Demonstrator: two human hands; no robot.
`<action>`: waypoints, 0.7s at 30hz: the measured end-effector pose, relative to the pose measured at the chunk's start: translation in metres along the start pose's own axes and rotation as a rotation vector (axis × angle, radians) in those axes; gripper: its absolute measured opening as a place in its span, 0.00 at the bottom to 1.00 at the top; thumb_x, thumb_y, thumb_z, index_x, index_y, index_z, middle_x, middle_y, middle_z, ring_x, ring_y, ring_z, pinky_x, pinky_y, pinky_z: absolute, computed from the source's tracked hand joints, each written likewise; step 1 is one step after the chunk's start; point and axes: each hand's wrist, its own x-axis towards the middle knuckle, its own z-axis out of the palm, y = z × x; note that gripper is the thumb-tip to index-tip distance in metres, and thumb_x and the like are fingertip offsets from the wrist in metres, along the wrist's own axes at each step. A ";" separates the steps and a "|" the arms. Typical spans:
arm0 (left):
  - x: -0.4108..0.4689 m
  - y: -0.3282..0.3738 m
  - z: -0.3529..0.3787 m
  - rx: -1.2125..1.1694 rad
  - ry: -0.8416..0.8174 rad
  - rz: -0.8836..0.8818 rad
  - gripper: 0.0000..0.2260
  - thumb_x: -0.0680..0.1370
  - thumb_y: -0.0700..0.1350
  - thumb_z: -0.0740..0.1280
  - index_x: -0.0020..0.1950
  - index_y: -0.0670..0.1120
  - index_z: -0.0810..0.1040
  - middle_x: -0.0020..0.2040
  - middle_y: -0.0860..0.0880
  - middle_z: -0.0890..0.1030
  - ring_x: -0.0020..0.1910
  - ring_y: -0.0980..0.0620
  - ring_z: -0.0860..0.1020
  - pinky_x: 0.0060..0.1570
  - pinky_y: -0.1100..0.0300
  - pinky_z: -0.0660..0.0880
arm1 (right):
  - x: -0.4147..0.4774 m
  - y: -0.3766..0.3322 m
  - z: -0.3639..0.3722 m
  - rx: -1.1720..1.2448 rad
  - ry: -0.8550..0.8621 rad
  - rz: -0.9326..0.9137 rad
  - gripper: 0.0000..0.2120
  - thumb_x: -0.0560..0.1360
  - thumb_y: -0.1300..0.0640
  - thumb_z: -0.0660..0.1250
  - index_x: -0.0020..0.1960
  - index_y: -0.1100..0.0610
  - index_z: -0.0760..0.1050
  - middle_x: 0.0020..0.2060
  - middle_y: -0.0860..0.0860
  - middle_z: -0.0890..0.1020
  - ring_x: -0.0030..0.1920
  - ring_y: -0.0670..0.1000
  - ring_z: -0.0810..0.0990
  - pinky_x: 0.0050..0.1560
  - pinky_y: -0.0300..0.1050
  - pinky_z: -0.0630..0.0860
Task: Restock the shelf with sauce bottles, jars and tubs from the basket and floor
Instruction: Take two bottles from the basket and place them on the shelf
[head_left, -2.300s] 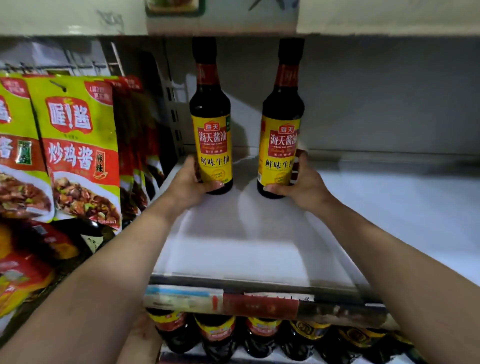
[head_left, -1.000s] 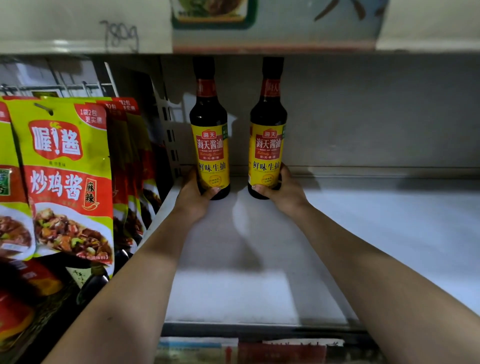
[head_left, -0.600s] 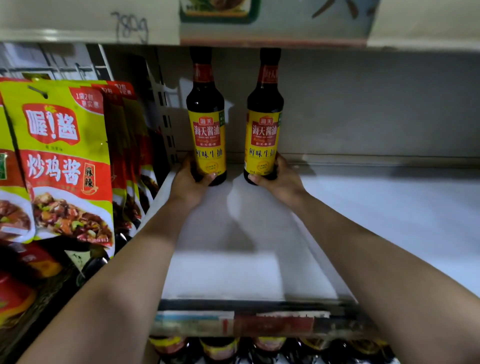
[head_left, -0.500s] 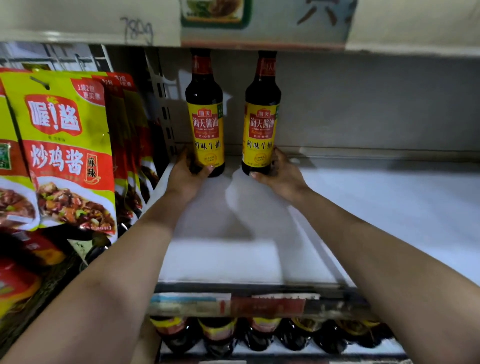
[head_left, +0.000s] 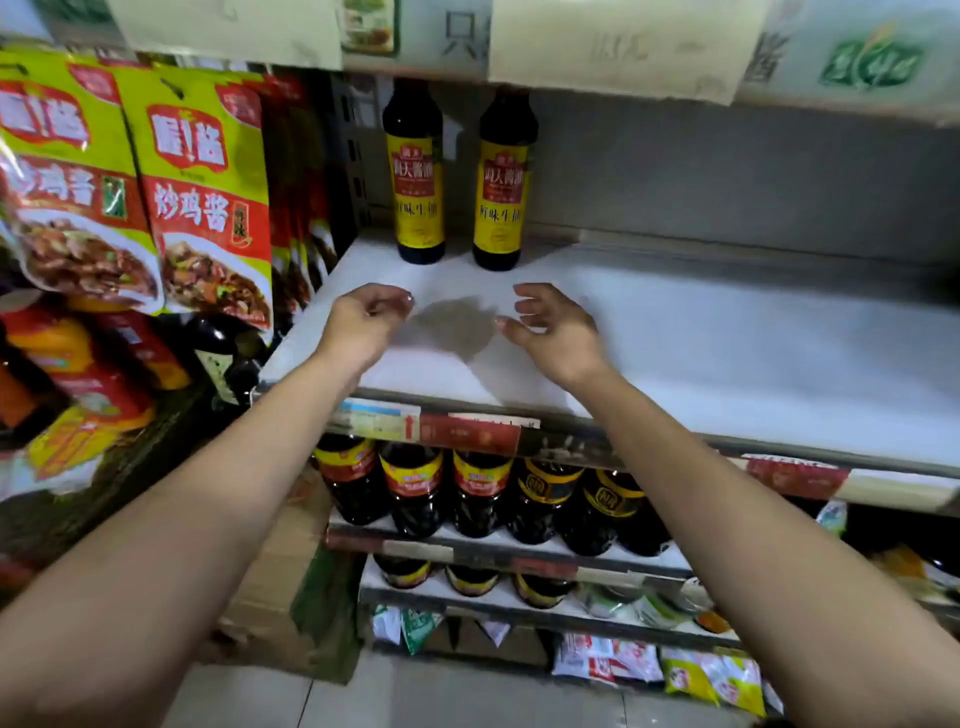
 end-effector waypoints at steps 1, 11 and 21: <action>-0.015 0.004 -0.002 0.000 -0.003 0.001 0.05 0.76 0.33 0.64 0.44 0.41 0.77 0.30 0.58 0.79 0.28 0.69 0.75 0.34 0.78 0.69 | -0.008 -0.002 -0.002 0.009 -0.020 -0.022 0.22 0.72 0.54 0.70 0.64 0.56 0.71 0.56 0.55 0.79 0.54 0.51 0.77 0.53 0.38 0.73; -0.156 0.017 -0.039 -0.117 0.214 -0.070 0.07 0.79 0.40 0.62 0.43 0.49 0.76 0.43 0.50 0.79 0.38 0.64 0.80 0.44 0.68 0.75 | -0.084 -0.023 0.003 0.229 -0.286 -0.210 0.15 0.72 0.57 0.70 0.57 0.57 0.75 0.43 0.49 0.78 0.40 0.40 0.76 0.42 0.26 0.72; -0.325 -0.033 -0.136 -0.039 0.620 -0.282 0.07 0.77 0.39 0.65 0.40 0.46 0.78 0.30 0.53 0.79 0.36 0.49 0.75 0.41 0.54 0.73 | -0.172 -0.034 0.109 0.201 -0.730 -0.277 0.16 0.72 0.57 0.70 0.58 0.59 0.75 0.45 0.52 0.80 0.44 0.46 0.77 0.43 0.29 0.73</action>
